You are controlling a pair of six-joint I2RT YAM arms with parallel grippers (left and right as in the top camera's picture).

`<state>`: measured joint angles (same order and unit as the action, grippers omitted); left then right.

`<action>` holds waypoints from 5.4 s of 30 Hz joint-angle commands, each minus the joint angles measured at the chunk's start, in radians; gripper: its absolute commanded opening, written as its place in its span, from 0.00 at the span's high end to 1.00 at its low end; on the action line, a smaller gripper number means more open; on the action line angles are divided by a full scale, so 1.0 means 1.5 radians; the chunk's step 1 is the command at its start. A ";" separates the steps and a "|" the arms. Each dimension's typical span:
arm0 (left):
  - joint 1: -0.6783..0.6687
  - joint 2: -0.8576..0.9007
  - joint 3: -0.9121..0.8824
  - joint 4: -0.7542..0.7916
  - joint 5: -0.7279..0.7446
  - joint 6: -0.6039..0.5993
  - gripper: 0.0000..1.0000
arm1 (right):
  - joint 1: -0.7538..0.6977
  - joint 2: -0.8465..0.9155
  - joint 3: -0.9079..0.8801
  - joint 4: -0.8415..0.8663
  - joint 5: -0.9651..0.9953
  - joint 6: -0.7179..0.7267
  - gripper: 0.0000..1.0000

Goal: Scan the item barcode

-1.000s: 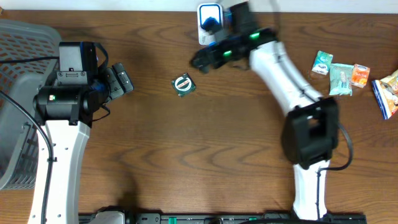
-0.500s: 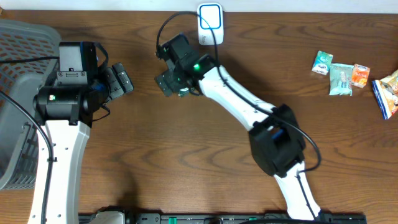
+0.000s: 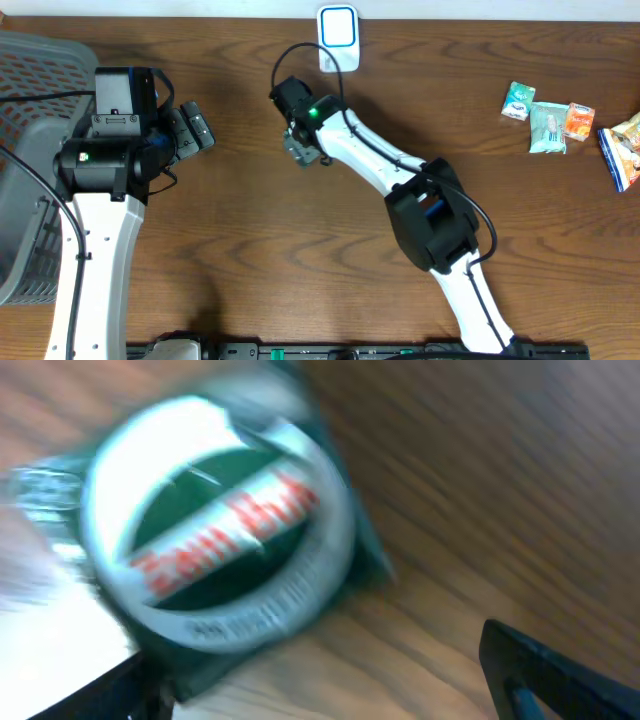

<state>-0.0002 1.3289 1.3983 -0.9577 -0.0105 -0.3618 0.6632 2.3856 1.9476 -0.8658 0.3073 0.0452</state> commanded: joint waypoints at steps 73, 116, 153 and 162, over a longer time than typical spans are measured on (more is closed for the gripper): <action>0.003 0.001 0.000 0.000 -0.011 0.004 0.02 | -0.151 -0.081 0.001 0.033 -0.288 0.010 0.09; 0.003 0.002 0.000 0.000 -0.011 0.004 0.02 | -0.139 0.029 0.002 -0.026 -0.289 -0.041 0.50; 0.003 0.002 0.000 0.000 -0.011 0.004 0.02 | -0.349 -0.125 0.000 -0.043 -1.174 -0.101 0.53; 0.003 0.002 0.000 0.000 -0.011 0.004 0.02 | -0.349 -0.125 0.000 -0.041 -1.151 -0.101 0.53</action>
<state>-0.0002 1.3289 1.3983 -0.9577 -0.0105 -0.3618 0.1341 2.2051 1.9434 -0.9279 -1.3994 -0.0853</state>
